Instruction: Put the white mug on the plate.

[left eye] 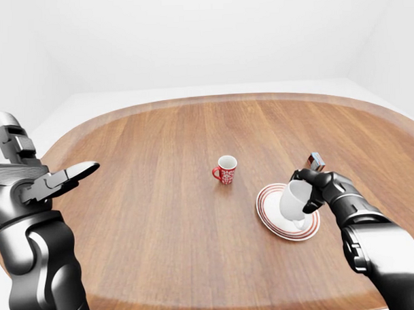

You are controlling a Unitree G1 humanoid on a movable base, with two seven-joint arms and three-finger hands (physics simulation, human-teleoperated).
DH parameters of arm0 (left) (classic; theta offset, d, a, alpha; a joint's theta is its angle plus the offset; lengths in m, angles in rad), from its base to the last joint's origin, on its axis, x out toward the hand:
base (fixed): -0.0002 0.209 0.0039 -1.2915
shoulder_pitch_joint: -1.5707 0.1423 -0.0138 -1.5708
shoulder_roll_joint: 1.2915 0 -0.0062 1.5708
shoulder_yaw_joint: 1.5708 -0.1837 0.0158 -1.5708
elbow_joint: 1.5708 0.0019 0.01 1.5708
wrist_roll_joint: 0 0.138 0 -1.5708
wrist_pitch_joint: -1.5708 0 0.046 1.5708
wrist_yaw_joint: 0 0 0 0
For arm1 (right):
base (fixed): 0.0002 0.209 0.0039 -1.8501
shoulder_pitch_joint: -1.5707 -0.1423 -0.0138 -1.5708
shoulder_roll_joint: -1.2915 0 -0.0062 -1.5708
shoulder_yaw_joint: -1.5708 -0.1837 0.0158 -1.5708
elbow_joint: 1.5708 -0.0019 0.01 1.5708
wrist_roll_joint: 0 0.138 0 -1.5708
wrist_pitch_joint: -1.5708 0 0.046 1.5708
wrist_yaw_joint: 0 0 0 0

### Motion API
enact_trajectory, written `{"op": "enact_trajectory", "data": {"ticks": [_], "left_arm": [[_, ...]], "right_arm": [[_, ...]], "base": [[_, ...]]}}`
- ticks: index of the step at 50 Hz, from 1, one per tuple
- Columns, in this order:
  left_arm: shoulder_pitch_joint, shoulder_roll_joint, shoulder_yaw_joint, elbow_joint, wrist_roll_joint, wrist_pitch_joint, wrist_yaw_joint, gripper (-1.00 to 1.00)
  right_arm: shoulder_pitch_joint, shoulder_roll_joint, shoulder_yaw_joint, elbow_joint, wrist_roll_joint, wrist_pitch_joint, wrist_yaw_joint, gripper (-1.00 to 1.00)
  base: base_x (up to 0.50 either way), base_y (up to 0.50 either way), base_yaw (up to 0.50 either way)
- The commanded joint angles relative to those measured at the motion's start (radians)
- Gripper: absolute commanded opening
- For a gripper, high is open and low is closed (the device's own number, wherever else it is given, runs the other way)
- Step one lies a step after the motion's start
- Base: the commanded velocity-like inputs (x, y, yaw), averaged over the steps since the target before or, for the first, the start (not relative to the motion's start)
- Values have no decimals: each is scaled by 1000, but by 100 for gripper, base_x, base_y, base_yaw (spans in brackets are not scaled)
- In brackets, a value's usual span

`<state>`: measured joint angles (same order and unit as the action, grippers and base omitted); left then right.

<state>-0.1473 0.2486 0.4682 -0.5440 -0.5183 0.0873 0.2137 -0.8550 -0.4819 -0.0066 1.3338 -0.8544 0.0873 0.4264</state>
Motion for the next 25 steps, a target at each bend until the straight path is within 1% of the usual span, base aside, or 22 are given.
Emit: {"op": "enact_trajectory", "data": {"ticks": [1,2,4,5,7,8,10,13,14,15,18,25], "left_arm": [[0,1,3,-6,-4,0,1,100],[-1,2,4,-5,-4,0,1,100],[-1,2,3,-6,-4,0,2,100],[-1,2,3,-6,-3,0,2,100],[-1,2,3,-7,-4,0,3,100],[0,1,3,-7,-4,0,2,100],[0,2,4,-7,-5,0,2,100],[0,1,3,-7,-4,0,2,100],[1,1,2,-8,-3,0,2,100],[1,1,2,-8,-3,0,2,100],[1,0,1,-6,-2,0,1,100],[1,-1,0,-2,1,0,-1,100]], "right_arm": [[3,1,-6,0,-29,0,-8,-100],[3,1,-6,0,-29,0,-5,-75],[2,1,-7,-2,-28,0,-3,-44],[1,0,-7,-2,-28,0,-3,-45],[1,-1,-5,-2,-30,0,-2,-25],[3,1,-5,-1,-30,0,-5,6],[3,1,-5,-1,-30,0,-6,27],[3,1,-4,-1,-32,0,-6,43],[3,0,-3,-1,-33,0,-4,61],[3,0,-3,-1,-33,0,-4,74],[5,-1,-4,-1,-33,0,-5,98],[8,2,-4,2,-35,0,-6,100]], "base": [[0,0,0],[0,0,0],[0,0,0],[0,0,0],[0,0,0],[0,0,0],[0,0,0],[0,0,0],[0,0,0],[0,0,0],[0,0,0],[0,0,0]]}}
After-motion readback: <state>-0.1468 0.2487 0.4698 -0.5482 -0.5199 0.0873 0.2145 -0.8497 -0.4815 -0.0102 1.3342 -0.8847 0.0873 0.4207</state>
